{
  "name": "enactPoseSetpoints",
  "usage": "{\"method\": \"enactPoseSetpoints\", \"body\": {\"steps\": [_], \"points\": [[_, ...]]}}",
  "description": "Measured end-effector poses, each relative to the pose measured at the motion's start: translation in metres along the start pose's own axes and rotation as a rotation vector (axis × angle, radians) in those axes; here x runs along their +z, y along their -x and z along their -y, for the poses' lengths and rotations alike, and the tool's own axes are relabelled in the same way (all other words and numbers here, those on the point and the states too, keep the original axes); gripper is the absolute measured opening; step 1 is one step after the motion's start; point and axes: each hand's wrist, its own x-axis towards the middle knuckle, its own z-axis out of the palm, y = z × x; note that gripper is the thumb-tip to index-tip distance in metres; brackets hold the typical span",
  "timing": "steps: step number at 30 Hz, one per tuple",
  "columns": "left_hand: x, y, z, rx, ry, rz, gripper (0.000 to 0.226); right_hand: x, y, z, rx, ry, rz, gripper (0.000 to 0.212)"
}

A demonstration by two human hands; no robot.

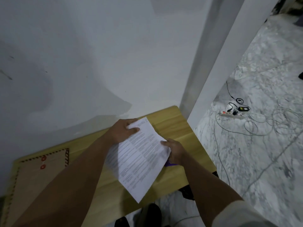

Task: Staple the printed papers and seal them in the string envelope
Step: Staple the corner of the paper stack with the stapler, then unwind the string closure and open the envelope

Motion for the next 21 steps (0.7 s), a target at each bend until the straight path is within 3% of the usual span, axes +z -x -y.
{"method": "enactPoseSetpoints", "body": {"steps": [3,10,13,18,21], "points": [[0.0,-0.005,0.031,-0.072,-0.098,0.011,0.048,0.002,-0.007,-0.006,-0.062,0.031,-0.098,0.02],[0.025,-0.02,0.091,-0.151,-0.435,-0.011,0.035,0.016,-0.039,-0.033,-0.044,0.126,-0.285,0.015],[0.042,-0.011,0.107,-0.182,-0.631,0.012,0.048,0.024,-0.048,-0.045,-0.044,0.353,-0.368,0.014],[0.044,0.027,0.126,-0.269,-0.619,0.058,0.06,0.039,-0.041,-0.044,-0.09,1.075,-0.435,0.025],[0.027,0.058,0.141,-0.336,-0.572,0.02,0.057,0.061,-0.036,-0.032,-0.107,1.207,-0.442,0.036]]}}
